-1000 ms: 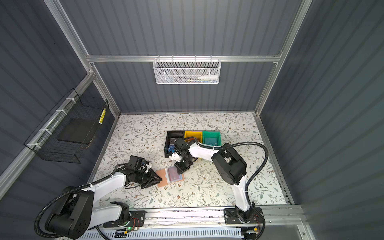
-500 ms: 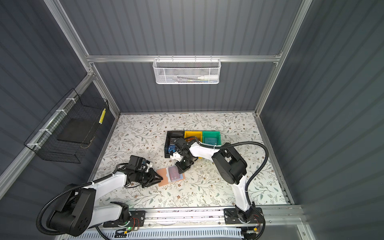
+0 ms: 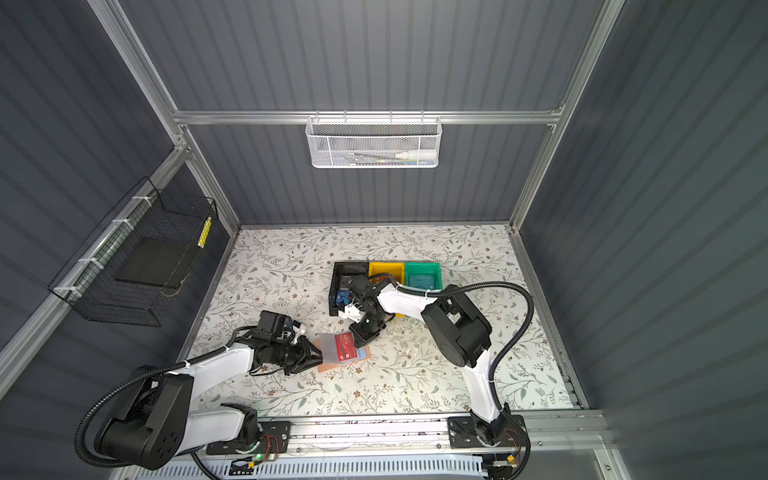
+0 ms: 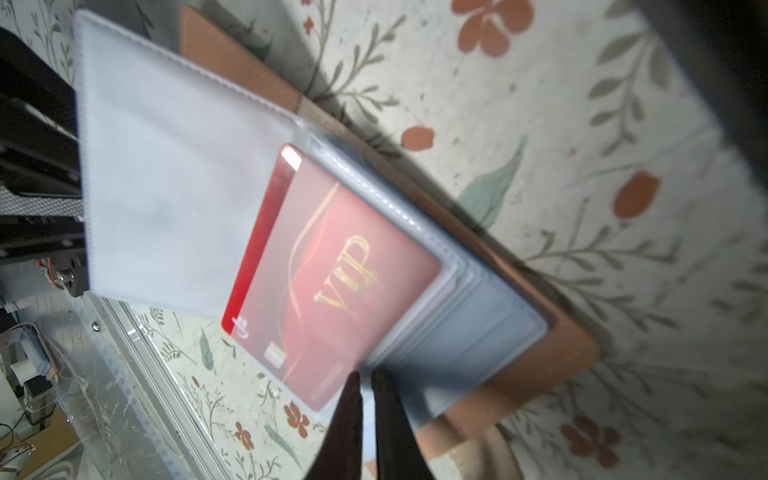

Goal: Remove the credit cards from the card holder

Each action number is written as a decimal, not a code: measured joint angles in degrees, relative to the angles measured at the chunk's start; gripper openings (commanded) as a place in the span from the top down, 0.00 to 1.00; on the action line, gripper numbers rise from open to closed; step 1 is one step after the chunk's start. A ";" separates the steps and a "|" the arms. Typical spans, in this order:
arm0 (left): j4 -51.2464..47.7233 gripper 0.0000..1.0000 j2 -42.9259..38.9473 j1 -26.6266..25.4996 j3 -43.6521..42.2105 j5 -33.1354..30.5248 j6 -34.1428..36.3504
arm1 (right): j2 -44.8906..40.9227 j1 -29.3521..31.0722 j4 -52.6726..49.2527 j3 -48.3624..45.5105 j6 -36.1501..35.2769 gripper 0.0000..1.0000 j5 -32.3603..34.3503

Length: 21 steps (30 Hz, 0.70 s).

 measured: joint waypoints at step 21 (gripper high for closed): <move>-17.62 0.59 -6.27 -0.15 7.61 -8.04 4.37 | 0.11 0.22 -1.62 1.25 -0.28 0.86 0.92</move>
